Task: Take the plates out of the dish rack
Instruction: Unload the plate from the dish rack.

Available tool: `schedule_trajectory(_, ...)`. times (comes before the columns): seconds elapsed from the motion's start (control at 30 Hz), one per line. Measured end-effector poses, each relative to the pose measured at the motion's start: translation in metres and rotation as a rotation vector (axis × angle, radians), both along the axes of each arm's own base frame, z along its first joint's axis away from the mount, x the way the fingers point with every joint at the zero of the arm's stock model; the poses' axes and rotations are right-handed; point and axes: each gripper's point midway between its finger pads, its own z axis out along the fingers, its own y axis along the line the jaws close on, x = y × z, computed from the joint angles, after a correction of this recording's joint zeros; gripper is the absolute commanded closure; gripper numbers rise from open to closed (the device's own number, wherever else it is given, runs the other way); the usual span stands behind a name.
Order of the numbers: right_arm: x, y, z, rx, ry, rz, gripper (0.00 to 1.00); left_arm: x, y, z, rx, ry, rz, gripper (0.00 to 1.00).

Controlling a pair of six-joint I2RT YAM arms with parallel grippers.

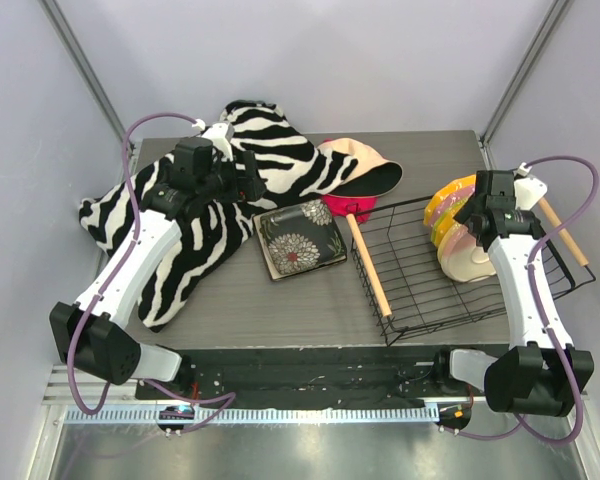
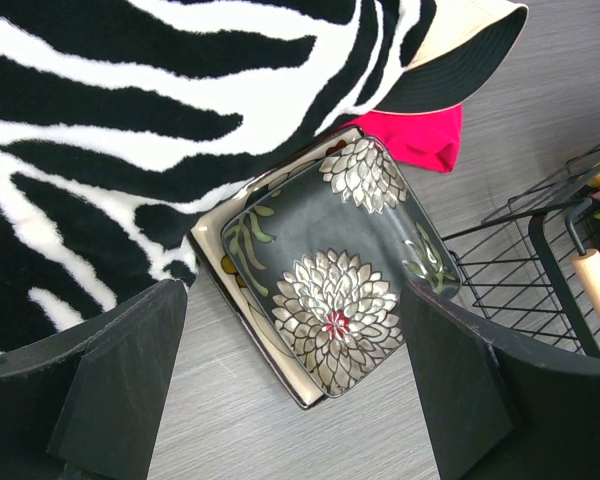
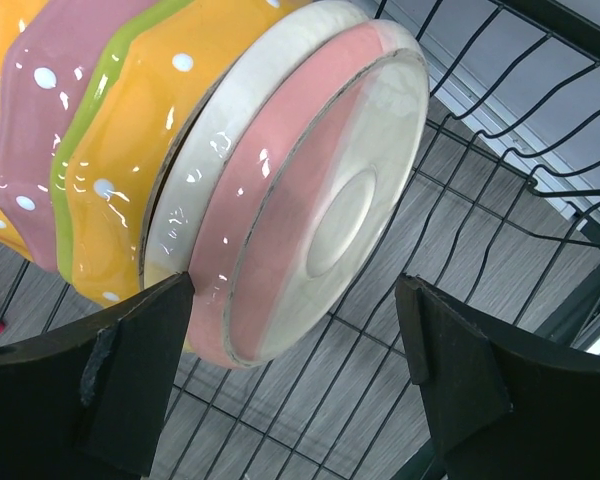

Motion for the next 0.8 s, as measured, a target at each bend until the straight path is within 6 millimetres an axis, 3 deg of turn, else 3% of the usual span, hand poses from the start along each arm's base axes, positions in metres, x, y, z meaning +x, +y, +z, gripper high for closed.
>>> schedule_trajectory(0.6,0.010,0.011,-0.007,0.081,-0.058,-0.005,0.11,-0.003,-0.006,0.000,-0.020,0.009,-0.029,0.07)
schedule_trajectory(0.8,0.003,0.009,-0.007,0.072,-0.073,-0.025,0.11,-0.005,-0.008,-0.001,-0.032,0.017,-0.042,0.07)
